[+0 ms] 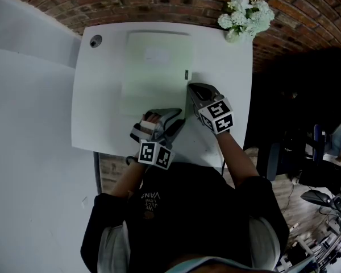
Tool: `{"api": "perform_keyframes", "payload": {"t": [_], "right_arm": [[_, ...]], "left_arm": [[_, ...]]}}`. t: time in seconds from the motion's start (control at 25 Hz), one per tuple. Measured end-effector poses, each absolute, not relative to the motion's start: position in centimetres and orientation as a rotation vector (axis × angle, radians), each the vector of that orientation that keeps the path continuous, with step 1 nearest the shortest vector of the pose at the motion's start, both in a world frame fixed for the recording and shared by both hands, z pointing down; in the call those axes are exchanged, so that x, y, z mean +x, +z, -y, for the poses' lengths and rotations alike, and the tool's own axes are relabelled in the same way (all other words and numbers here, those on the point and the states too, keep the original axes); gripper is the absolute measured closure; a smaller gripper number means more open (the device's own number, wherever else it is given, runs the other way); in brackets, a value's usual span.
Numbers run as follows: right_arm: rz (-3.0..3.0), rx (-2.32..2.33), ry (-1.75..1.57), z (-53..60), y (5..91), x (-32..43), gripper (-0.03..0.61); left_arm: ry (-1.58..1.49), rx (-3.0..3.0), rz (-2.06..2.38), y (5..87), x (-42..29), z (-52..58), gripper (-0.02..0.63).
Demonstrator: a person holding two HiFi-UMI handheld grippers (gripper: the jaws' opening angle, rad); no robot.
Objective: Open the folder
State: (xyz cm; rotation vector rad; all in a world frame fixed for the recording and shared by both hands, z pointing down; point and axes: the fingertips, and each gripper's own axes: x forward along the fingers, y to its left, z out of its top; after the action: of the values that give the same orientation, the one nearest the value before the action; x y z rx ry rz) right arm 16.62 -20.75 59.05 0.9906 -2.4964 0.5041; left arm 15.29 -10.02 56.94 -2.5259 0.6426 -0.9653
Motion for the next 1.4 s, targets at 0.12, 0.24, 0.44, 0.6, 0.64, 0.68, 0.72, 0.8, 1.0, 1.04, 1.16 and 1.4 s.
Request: {"api": "perform_keyframes", "payload": {"t": [0.12, 0.24, 0.44, 0.6, 0.64, 0.68, 0.72, 0.8, 1.0, 1.04, 1.16, 1.4], "right_arm": [[2.497, 0.993, 0.506, 20.8, 59.1, 16.7, 0.581], [2.493, 0.998, 0.505, 20.8, 59.1, 16.7, 0.581], [2.484, 1.003, 0.501, 20.8, 59.2, 16.7, 0.581], [2.470, 1.014, 0.495, 20.8, 59.2, 16.7, 0.580], [2.468, 1.017, 0.496, 20.8, 59.2, 16.7, 0.581], [2.465, 1.020, 0.497, 20.8, 59.2, 16.6, 0.581], [2.462, 1.023, 0.497, 20.8, 59.2, 16.6, 0.581], [2.457, 1.031, 0.493, 20.8, 59.2, 16.7, 0.580], [2.438, 1.057, 0.489, 20.9, 59.3, 16.7, 0.581], [2.434, 1.062, 0.488, 20.9, 59.3, 16.7, 0.580], [2.419, 1.070, 0.483, 20.9, 59.3, 16.8, 0.580], [2.391, 1.092, 0.472, 20.9, 59.4, 16.9, 0.580]], "left_arm": [[-0.946, -2.532, -0.642, 56.5, 15.4, 9.8, 0.481], [-0.933, -2.539, -0.636, 56.2, 15.4, 9.6, 0.517], [-0.880, -2.532, -0.685, 54.8, 15.0, 10.0, 0.555], [-0.838, -2.528, -0.687, 53.3, 14.8, 10.1, 0.555], [-0.831, -2.527, -0.693, 53.0, 14.6, 10.1, 0.555], [-0.823, -2.529, -0.701, 52.7, 14.5, 10.1, 0.555], [-0.816, -2.532, -0.706, 52.4, 14.3, 10.1, 0.555], [-0.805, -2.532, -0.706, 52.0, 14.1, 10.0, 0.557], [-0.779, -2.531, -0.711, 51.0, 13.3, 9.8, 0.561], [-0.773, -2.530, -0.712, 50.7, 13.2, 9.7, 0.563], [-0.752, -2.526, -0.717, 49.9, 12.6, 9.7, 0.566], [-0.710, -2.519, -0.727, 48.4, 11.4, 9.5, 0.571]]}}
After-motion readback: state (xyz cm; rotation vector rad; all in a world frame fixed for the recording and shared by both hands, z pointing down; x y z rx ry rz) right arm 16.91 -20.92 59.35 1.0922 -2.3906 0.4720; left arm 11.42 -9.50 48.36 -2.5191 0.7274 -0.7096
